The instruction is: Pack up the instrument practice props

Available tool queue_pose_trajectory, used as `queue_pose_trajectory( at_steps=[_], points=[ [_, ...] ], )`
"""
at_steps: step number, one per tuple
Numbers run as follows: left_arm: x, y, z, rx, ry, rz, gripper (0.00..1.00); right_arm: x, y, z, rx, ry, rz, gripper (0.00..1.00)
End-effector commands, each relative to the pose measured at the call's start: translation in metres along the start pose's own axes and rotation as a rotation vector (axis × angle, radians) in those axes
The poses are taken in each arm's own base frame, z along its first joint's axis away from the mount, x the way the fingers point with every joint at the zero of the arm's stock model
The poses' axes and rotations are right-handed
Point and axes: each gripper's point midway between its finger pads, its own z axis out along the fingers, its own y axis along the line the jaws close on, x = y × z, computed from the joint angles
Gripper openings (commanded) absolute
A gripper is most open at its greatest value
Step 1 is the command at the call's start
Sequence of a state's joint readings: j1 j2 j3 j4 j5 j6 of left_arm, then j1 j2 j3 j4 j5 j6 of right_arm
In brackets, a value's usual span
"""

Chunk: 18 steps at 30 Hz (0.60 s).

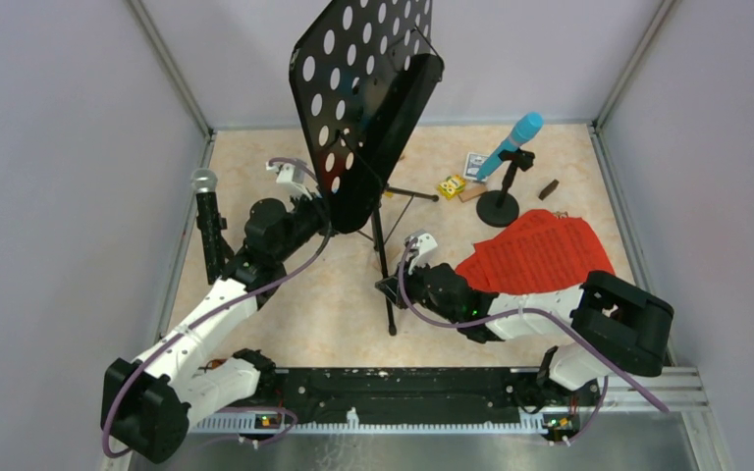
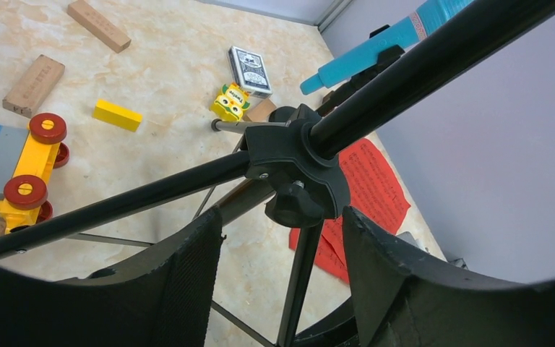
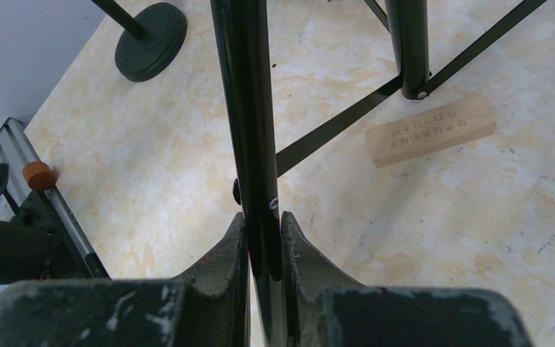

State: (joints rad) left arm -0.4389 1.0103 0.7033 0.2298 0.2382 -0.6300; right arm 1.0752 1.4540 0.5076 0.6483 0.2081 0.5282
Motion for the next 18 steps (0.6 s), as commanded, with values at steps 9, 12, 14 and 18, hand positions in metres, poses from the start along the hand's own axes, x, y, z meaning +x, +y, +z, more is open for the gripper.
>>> queue_pose_trajectory(
  at_steps=[9, 12, 14, 18],
  points=[
    [-0.016, -0.010, 0.006, 0.029, -0.048, -0.031, 0.45, 0.023, -0.018, 0.002, 0.087, 0.094, 0.071, 0.00],
    [-0.013, -0.008, 0.009, 0.026, -0.037, -0.051, 0.33, 0.023, -0.018, 0.001, 0.088, 0.093, 0.071, 0.00],
    [-0.011, -0.008, 0.011, 0.028, -0.028, -0.064, 0.27, 0.023, -0.018, 0.001, 0.089, 0.096, 0.069, 0.00],
    [-0.010, -0.008, 0.011, 0.029, -0.032, -0.097, 0.17, 0.023, -0.019, 0.000, 0.090, 0.097, 0.066, 0.00]
  ],
)
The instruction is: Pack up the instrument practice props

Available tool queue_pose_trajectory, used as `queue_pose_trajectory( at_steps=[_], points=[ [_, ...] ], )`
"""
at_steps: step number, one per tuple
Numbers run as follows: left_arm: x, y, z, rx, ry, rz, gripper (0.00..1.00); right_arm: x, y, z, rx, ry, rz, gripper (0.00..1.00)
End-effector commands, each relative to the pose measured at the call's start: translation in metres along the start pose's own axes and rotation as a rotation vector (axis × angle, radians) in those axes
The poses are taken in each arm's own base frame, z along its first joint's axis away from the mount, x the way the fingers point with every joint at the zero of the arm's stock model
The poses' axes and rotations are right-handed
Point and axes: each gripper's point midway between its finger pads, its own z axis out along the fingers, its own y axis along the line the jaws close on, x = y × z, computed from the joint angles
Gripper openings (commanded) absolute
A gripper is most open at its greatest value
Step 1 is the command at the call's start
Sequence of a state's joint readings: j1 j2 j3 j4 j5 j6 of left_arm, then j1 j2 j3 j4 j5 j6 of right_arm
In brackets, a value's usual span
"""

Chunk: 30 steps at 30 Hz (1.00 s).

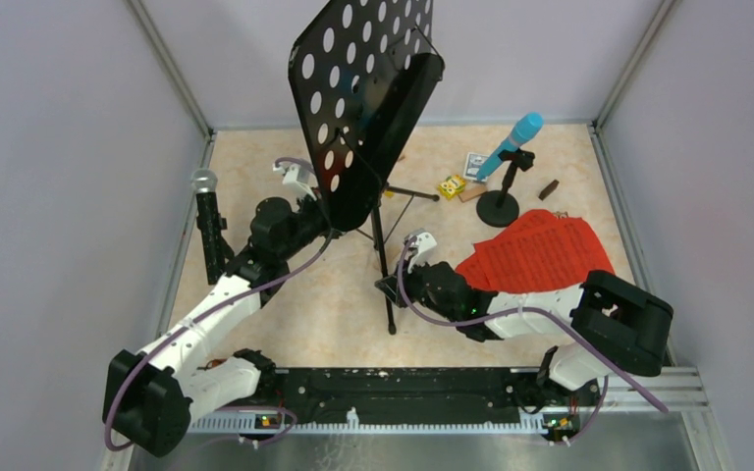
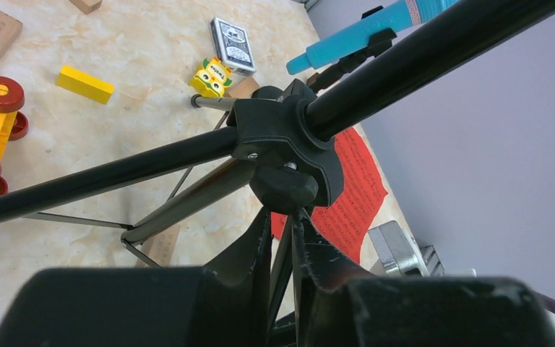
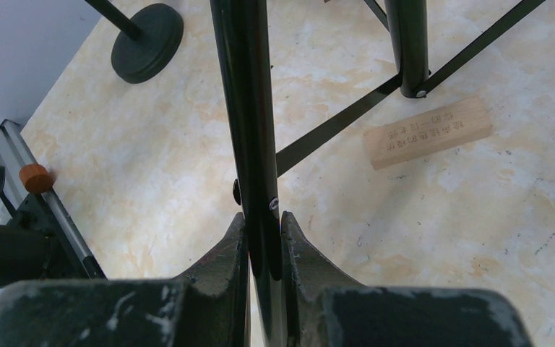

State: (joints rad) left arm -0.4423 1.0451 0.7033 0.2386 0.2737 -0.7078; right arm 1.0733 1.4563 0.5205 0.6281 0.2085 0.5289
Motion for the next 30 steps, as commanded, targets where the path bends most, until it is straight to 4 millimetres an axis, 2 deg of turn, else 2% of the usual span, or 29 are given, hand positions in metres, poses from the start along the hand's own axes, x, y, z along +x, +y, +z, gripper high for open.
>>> queue_pose_trajectory(
  at_steps=[1, 2, 5, 9, 12, 17, 22, 26, 30],
  points=[
    [-0.022, -0.008, 0.004, 0.021, -0.082, -0.017, 0.17, 0.024, -0.018, -0.001, 0.083, 0.091, 0.066, 0.00],
    [-0.022, -0.008, 0.004, 0.022, -0.086, -0.021, 0.18, 0.023, -0.018, -0.001, 0.084, 0.089, 0.065, 0.00],
    [-0.023, -0.009, 0.002, 0.024, -0.095, -0.024, 0.31, 0.024, -0.019, -0.001, 0.084, 0.090, 0.064, 0.00],
    [-0.031, -0.018, -0.004, 0.055, -0.130, -0.002, 0.61, 0.024, -0.019, -0.002, 0.085, 0.090, 0.065, 0.00],
    [-0.035, -0.017, -0.005, 0.042, -0.148, 0.006, 0.72, 0.024, -0.019, -0.002, 0.084, 0.089, 0.069, 0.00],
    [-0.034, -0.010, 0.000, 0.010, -0.139, 0.004, 0.72, 0.025, -0.019, -0.002, 0.081, 0.091, 0.071, 0.00],
    [-0.029, -0.004, 0.005, 0.001, -0.126, -0.002, 0.66, 0.025, -0.019, -0.002, 0.083, 0.092, 0.069, 0.00],
    [-0.028, 0.000, 0.007, -0.008, -0.127, -0.012, 0.60, 0.025, -0.019, -0.002, 0.085, 0.092, 0.069, 0.00],
    [-0.028, 0.002, 0.010, -0.015, -0.131, -0.028, 0.49, 0.026, -0.020, -0.002, 0.086, 0.093, 0.071, 0.00]
  ],
)
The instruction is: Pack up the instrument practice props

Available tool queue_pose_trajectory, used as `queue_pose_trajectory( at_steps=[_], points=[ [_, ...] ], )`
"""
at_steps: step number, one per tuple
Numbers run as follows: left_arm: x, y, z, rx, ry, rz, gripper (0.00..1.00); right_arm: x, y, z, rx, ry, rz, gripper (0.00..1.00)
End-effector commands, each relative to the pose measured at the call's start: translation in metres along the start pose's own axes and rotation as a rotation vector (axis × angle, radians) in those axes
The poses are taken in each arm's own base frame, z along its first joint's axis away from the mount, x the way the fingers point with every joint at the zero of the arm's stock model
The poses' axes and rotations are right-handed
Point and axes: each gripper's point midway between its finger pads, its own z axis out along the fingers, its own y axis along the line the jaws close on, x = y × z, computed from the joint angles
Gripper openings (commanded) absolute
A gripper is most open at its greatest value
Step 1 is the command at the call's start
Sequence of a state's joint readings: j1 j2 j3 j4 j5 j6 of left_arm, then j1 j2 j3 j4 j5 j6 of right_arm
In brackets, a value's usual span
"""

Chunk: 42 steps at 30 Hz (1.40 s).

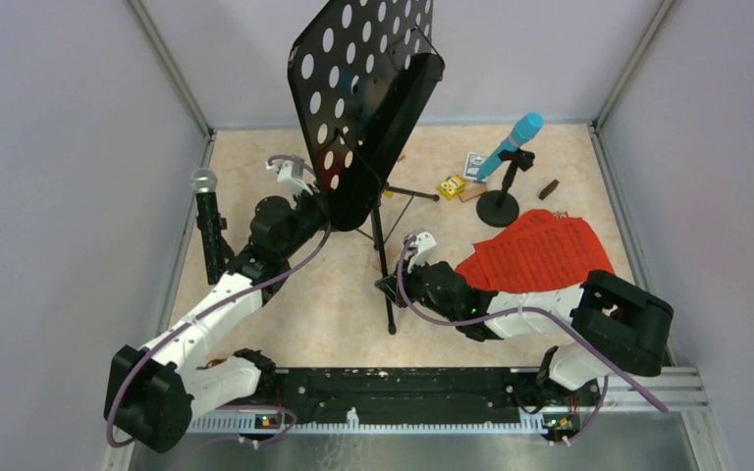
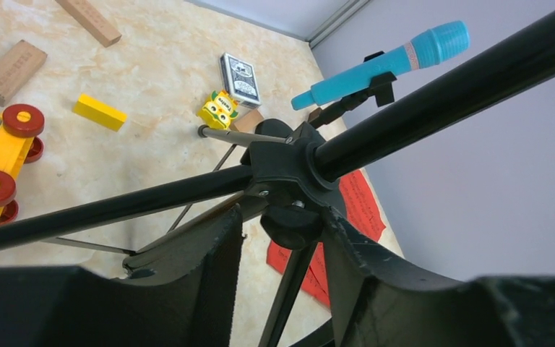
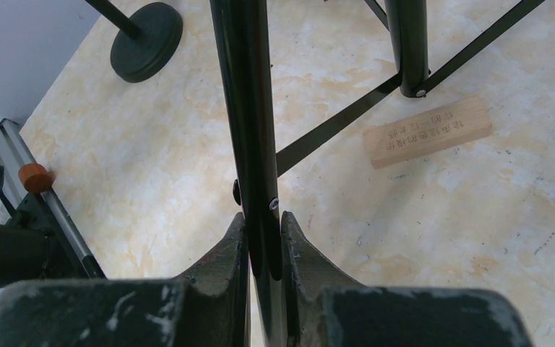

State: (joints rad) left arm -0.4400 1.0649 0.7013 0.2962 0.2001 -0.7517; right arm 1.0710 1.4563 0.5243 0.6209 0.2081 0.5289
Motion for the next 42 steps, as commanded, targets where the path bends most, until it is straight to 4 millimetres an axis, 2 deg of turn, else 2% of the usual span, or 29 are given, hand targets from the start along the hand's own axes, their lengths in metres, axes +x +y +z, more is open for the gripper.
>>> queue_pose_trajectory(
  at_steps=[1, 7, 12, 13, 15, 21, 24, 26, 27, 28, 31, 32, 34, 37, 42],
  points=[
    [-0.013, -0.004, 0.005, 0.021, -0.053, 0.002, 0.46, 0.026, -0.019, -0.003, 0.081, 0.090, 0.071, 0.00],
    [-0.011, -0.003, 0.007, 0.010, -0.047, -0.052, 0.22, 0.028, -0.020, -0.004, 0.084, 0.096, 0.070, 0.00],
    [0.000, 0.004, 0.004, -0.039, -0.025, -0.248, 0.14, 0.027, -0.019, -0.003, 0.083, 0.095, 0.070, 0.00],
    [0.003, 0.006, 0.002, -0.055, -0.020, -0.322, 0.12, 0.027, -0.019, -0.003, 0.082, 0.095, 0.071, 0.00],
    [0.014, 0.015, 0.000, -0.131, -0.003, -0.557, 0.00, 0.027, -0.019, -0.003, 0.081, 0.094, 0.070, 0.00],
    [0.035, 0.016, -0.003, -0.196, 0.061, -1.114, 0.00, 0.027, -0.018, -0.003, 0.078, 0.101, 0.069, 0.00],
    [0.045, 0.019, -0.007, -0.264, 0.096, -1.333, 0.00, 0.027, -0.018, -0.003, 0.078, 0.100, 0.069, 0.00],
    [0.044, 0.023, -0.010, -0.276, 0.068, -1.412, 0.00, 0.026, -0.017, -0.003, 0.077, 0.099, 0.070, 0.00],
    [0.037, 0.023, -0.010, -0.250, 0.037, -1.417, 0.04, 0.026, -0.017, -0.002, 0.077, 0.099, 0.071, 0.00],
    [0.031, 0.023, -0.010, -0.225, 0.006, -1.416, 0.15, 0.025, -0.016, -0.002, 0.076, 0.097, 0.071, 0.00],
    [0.017, 0.025, -0.012, -0.162, -0.076, -1.384, 0.64, 0.025, -0.016, -0.001, 0.075, 0.097, 0.070, 0.00],
    [0.015, 0.026, -0.014, -0.164, -0.090, -1.372, 0.73, 0.025, -0.016, -0.001, 0.075, 0.097, 0.070, 0.00],
    [0.020, 0.032, -0.017, -0.185, -0.099, -1.343, 0.79, 0.025, -0.016, -0.001, 0.076, 0.099, 0.070, 0.00],
    [0.032, 0.040, -0.024, -0.213, -0.086, -1.318, 0.81, 0.025, -0.015, -0.002, 0.073, 0.099, 0.070, 0.00],
    [0.041, 0.049, -0.033, -0.251, -0.075, -1.142, 0.86, 0.015, -0.016, -0.008, 0.080, 0.074, 0.065, 0.00]
  ],
)
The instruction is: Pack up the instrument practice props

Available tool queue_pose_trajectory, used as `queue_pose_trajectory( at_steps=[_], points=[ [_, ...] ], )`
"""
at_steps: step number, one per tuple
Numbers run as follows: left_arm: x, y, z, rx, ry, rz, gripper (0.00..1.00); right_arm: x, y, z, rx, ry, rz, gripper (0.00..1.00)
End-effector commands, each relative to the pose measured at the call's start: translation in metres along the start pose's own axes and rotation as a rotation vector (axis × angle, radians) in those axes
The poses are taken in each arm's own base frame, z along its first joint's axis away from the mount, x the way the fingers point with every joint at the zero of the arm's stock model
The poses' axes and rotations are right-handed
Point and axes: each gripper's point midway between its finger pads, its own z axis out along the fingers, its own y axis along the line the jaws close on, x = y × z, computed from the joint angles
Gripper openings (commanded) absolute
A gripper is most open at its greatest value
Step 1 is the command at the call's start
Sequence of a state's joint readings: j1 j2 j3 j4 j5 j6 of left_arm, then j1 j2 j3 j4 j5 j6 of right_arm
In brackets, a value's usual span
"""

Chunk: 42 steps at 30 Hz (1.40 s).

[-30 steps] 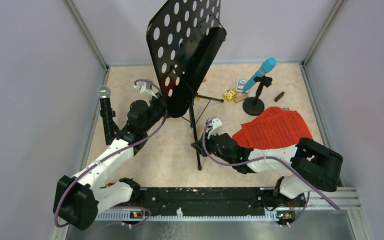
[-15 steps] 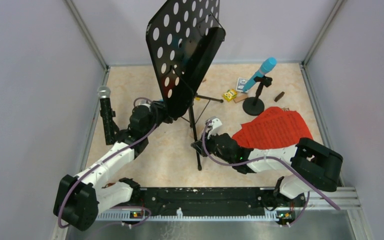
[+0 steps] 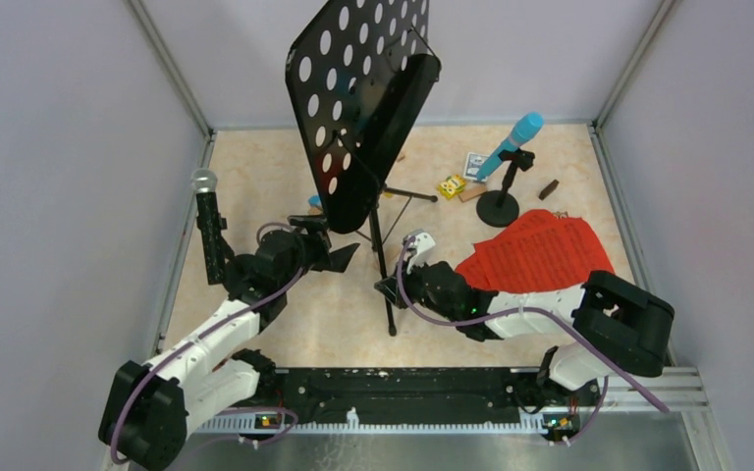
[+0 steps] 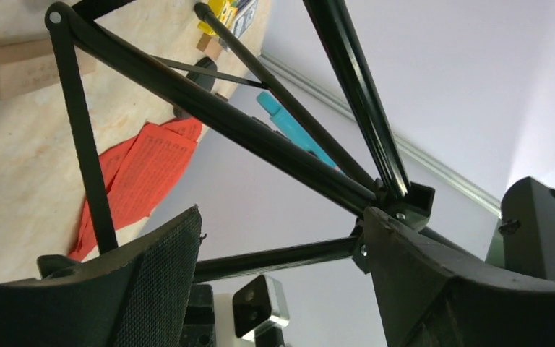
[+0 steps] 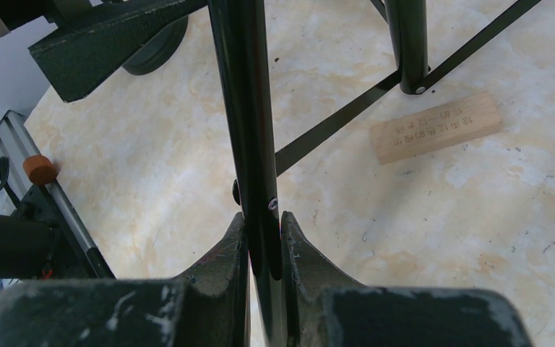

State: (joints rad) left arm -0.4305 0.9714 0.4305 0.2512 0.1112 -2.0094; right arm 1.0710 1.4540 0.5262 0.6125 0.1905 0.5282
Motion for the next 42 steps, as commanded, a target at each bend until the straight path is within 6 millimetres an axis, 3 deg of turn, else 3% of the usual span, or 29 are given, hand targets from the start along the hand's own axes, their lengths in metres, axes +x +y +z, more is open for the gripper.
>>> queue_pose_trajectory(
  at_steps=[1, 5, 8, 10, 13, 17, 21, 29, 38, 42],
  points=[
    [-0.006, -0.002, -0.009, 0.017, -0.040, 0.192, 0.87, 0.009, -0.017, -0.009, 0.091, 0.049, 0.061, 0.00],
    [-0.013, -0.009, -0.020, -0.004, -0.114, 0.460, 0.90, -0.010, -0.012, -0.019, 0.072, 0.008, 0.020, 0.00],
    [-0.018, 0.000, -0.027, -0.061, -0.120, 0.673, 0.91, -0.030, -0.004, -0.030, 0.036, -0.052, -0.018, 0.04],
    [-0.008, 0.001, -0.028, -0.012, -0.048, 0.867, 0.92, -0.044, 0.001, -0.038, 0.007, -0.096, -0.057, 0.21],
    [0.010, 0.008, -0.023, 0.068, 0.073, 1.002, 0.90, -0.061, 0.013, -0.050, -0.058, -0.129, -0.144, 0.40],
    [0.038, 0.024, -0.013, 0.079, 0.156, 1.144, 0.89, -0.075, 0.014, -0.063, -0.057, -0.110, -0.284, 0.53],
    [0.070, 0.029, -0.009, 0.116, 0.093, 1.312, 0.91, -0.087, 0.002, -0.078, -0.038, -0.110, -0.372, 0.61],
    [0.074, 0.040, 0.002, 0.135, 0.055, 1.336, 0.90, -0.127, -0.013, -0.094, -0.101, -0.142, -0.369, 0.60],
    [0.068, 0.042, 0.015, 0.099, 0.006, 1.418, 0.88, -0.173, -0.020, -0.070, -0.125, -0.153, -0.409, 0.54],
    [0.068, 0.035, 0.005, 0.110, 0.006, 1.438, 0.89, -0.184, -0.009, -0.063, -0.198, -0.189, -0.391, 0.54]
  ],
)
